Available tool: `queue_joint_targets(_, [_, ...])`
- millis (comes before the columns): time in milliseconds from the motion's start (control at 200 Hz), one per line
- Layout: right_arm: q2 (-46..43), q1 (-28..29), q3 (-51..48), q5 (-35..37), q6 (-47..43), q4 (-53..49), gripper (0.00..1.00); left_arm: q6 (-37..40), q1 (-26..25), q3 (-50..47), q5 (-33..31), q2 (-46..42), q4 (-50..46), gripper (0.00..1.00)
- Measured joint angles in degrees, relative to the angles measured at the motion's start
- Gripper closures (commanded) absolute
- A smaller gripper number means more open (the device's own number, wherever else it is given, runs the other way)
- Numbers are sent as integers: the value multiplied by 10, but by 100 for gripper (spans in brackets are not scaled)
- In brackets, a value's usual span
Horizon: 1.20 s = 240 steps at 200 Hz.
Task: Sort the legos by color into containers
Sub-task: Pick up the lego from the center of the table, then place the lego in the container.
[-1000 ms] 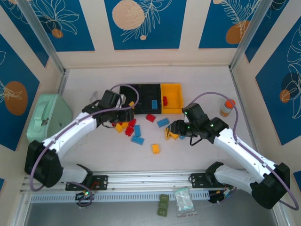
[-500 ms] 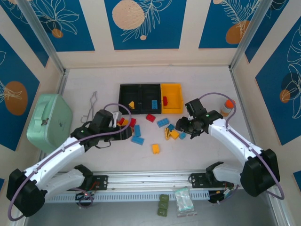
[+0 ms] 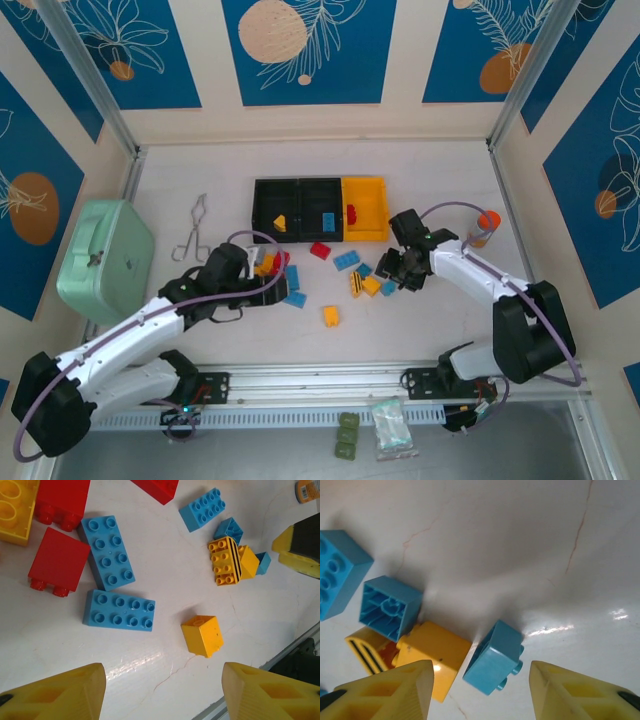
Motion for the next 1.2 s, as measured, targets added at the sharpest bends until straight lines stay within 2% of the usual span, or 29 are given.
queue_joint_targets(200, [23,3,-29,9,22,20,52,-10,0,-12,-2,9,10,38])
queue_joint_targets(325, [36,3,-45,9,32,30,67,-18,-1,-14,-2,10,13,38])
queue_joint_targets(520, [33,3,-52,10,36,40,82,-23,-4,-14,-2,13,18,38])
queue_joint_targets(750, [-11,5,-44,15,22,23,84,-31,-8,-14,-7,28,28,38])
queue_joint_targets(935, [-26,25,33,18,7,4,83,-45,-8,-15,-19,40,35,38])
queue_joint_targets(1035, [-1,44,100,20,-4,0,83,-59,-9,-22,-28,39,45,38])
queue_joint_targets(1201, [90,81,218,25,-27,-1,83,-79,-9,-38,-54,-1,29,38])
